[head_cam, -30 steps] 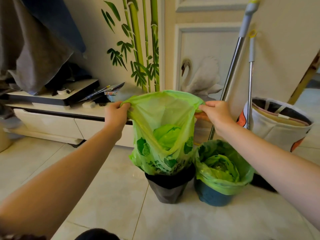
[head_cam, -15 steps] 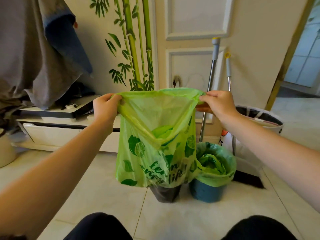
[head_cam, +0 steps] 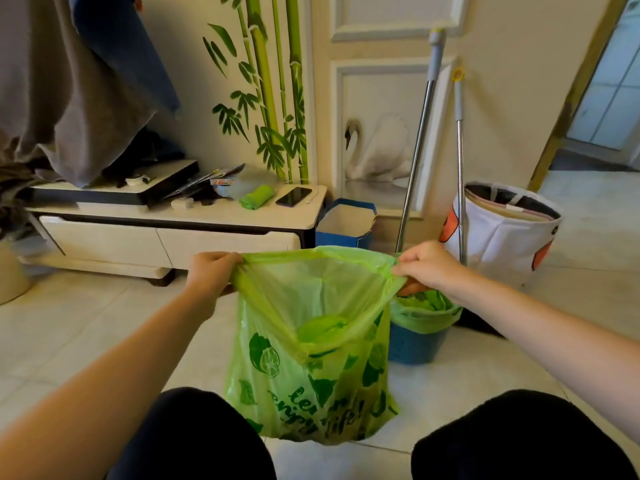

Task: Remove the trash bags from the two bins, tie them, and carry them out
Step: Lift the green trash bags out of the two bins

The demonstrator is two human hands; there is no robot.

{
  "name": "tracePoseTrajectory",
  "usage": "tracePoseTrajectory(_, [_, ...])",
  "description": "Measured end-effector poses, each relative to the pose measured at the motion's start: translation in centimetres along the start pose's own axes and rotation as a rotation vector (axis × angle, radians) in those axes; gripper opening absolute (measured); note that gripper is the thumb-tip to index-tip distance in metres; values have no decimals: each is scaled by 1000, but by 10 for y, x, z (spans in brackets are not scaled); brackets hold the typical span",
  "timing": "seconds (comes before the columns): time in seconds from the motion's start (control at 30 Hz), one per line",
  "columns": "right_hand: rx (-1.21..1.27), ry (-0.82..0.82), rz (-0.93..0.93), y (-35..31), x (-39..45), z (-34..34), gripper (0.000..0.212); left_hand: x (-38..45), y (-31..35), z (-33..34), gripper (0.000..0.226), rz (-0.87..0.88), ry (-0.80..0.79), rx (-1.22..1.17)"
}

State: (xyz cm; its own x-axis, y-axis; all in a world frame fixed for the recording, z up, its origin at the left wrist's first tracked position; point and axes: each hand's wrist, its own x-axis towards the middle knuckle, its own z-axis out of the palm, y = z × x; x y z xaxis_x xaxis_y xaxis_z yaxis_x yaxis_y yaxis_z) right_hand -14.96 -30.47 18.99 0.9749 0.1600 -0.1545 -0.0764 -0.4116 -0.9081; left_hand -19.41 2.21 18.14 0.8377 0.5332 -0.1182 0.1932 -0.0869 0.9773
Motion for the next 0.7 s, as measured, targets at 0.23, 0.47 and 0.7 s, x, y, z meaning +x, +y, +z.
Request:
tracePoseTrajectory(0.23, [-187, -110, 205, 62, 32, 39, 17, 38, -78, -10, 22, -216, -8, 120])
tracePoseTrajectory(0.47, [-138, -68, 343, 79, 72, 44, 19, 80, -101, -23, 12, -352, 73, 102])
tracePoseTrajectory(0.7, [-161, -119, 392, 105, 99, 46, 44, 108, -110, -29, 21, -400, 163, 124])
